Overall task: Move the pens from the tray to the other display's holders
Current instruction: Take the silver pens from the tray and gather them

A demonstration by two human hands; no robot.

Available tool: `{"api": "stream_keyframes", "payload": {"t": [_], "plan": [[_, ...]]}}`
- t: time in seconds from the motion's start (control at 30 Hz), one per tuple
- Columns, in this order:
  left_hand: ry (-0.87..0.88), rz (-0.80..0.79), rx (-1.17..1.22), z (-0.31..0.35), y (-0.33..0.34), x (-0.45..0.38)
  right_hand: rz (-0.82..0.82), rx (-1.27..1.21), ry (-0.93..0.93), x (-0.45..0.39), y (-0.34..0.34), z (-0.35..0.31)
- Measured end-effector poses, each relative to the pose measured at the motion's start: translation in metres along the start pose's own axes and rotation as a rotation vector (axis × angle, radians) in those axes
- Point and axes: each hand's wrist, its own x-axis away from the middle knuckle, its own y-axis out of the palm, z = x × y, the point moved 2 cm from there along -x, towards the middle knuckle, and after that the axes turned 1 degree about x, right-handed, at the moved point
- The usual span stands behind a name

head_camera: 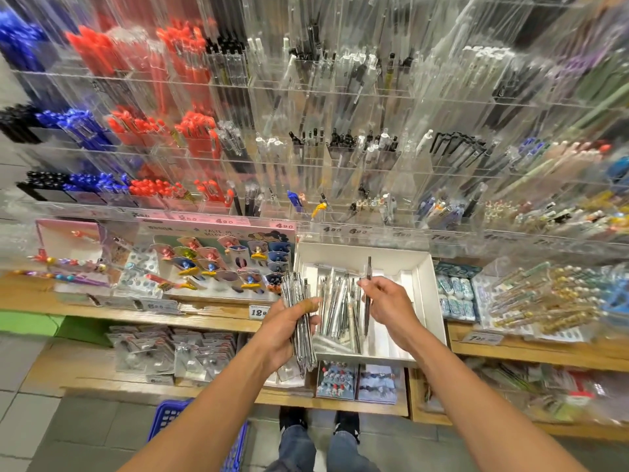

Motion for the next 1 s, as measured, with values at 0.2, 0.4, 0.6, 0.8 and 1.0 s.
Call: {"api": "stream_keyframes", "payload": {"t": [0.2, 0.4, 0.6, 0.8, 1.0], "plan": [[0.083, 0.065, 0.044, -0.005, -0.015, 0.03, -0.097, 0.041, -0.063, 0.011, 0.018, -0.008], [0.21, 0.139, 0.173, -0.027, -0.043, 0.076, -0.371, 0.27, -0.233, 0.04, 0.06, -0.024], [0.311, 0.418, 0.377, -0.074, -0.094, 0.137, -0.655, 0.51, -0.373, 0.087, 0.124, -0.021], [0.415, 0.628, 0.515, -0.122, -0.158, 0.192, -0.862, 0.68, -0.449, 0.131, 0.199, 0.007], [0.417, 0.793, 0.596, -0.174, -0.231, 0.236, -1.065, 0.8, -0.502, 0.175, 0.277, 0.053]]}}
